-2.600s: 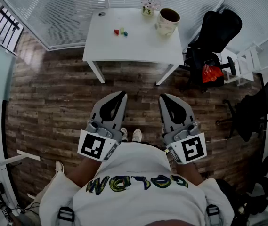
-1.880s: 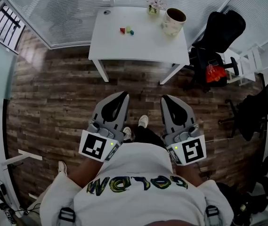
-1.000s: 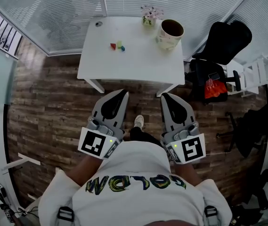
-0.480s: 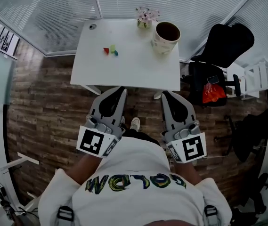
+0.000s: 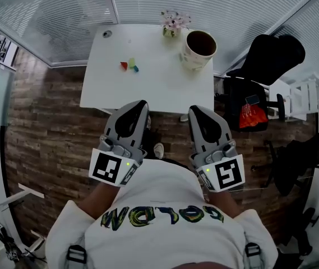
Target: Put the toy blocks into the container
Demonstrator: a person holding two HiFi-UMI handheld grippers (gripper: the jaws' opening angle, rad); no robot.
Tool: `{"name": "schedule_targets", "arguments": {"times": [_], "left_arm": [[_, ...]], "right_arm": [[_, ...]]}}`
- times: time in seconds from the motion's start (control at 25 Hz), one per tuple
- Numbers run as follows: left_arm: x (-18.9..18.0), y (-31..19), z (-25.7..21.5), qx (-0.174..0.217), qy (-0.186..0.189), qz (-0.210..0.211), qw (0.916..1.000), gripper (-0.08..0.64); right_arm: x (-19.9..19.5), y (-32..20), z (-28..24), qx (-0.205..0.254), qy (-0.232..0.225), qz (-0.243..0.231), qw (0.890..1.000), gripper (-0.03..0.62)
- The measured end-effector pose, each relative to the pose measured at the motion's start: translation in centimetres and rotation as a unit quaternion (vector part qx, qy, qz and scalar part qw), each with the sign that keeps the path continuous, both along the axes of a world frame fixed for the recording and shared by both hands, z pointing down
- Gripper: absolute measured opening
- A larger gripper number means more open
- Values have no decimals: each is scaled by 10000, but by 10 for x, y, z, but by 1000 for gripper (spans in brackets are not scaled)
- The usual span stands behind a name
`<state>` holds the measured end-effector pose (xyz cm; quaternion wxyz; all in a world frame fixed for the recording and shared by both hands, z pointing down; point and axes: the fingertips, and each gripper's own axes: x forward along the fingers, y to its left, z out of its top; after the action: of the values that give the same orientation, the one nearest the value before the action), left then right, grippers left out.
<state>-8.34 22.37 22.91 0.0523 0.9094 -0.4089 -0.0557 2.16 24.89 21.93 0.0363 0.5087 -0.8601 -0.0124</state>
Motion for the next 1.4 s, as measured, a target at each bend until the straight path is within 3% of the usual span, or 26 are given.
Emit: {"name": "schedule_targets", "arguments": {"times": [0.52, 0.8, 1.08, 1.4], "left_arm": [[-18, -159, 6, -53, 115, -49, 9999, 8], [-30, -234, 4, -129, 149, 98, 9998, 8], [-30, -283, 7, -96, 123, 195, 9997, 8], [-12, -297, 9, -157, -12, 275, 9995, 8]], "right_arm": [[-21, -164, 4, -42, 203, -141, 9997, 9], [-32, -240, 5, -168, -59, -40, 9998, 9], [-30, -287, 7, -83, 10, 124, 9999, 9], [-15, -301, 6, -81, -55, 115, 9999, 9]]}}
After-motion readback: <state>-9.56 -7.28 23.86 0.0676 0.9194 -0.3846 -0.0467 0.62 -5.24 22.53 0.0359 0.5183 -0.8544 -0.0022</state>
